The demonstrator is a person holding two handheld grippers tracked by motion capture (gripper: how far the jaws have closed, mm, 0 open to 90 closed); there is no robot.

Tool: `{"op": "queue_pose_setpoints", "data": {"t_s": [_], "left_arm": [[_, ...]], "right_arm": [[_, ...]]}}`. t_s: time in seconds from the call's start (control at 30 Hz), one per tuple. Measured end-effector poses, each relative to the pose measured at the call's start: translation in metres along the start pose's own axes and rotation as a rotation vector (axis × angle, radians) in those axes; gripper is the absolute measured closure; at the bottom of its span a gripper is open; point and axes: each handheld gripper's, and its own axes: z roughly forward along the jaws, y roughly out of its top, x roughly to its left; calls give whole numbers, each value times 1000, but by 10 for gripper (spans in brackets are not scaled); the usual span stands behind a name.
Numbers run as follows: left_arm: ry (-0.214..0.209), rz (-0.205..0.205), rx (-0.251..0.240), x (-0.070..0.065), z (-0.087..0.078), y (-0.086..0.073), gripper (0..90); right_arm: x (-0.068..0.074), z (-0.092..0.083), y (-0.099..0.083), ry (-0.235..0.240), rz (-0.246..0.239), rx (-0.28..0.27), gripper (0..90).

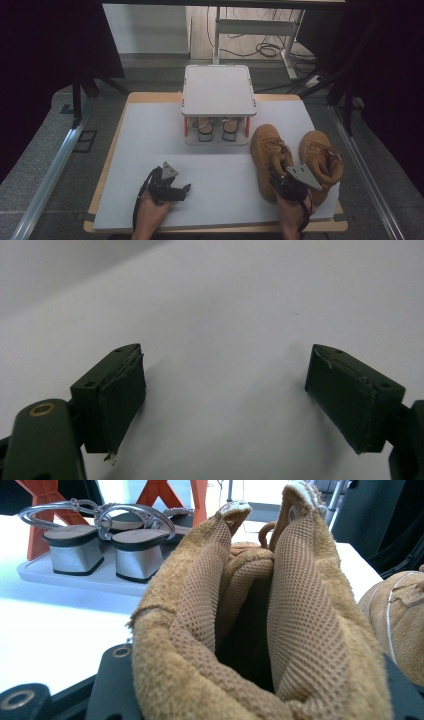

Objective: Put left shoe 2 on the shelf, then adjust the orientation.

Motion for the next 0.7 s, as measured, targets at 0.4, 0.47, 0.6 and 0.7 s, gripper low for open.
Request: {"op": "queue_pose_setpoints", "data": {"t_s": [0.4, 0.47, 0.6, 0.7], "left_arm": [[0, -1, 1, 0, 0, 0, 163], [0, -1, 0, 0, 0, 0, 163], [2, 0, 0, 0, 0, 0, 163], [2, 0, 0, 0, 0, 0, 162]], "right_arm": [[-7, -9, 8, 26, 7, 15, 481], [-8, -11, 10, 27, 3, 16, 484], [-7, -15, 12, 26, -8, 15, 490], [-8, -20, 14, 28, -1, 11, 490]]}}
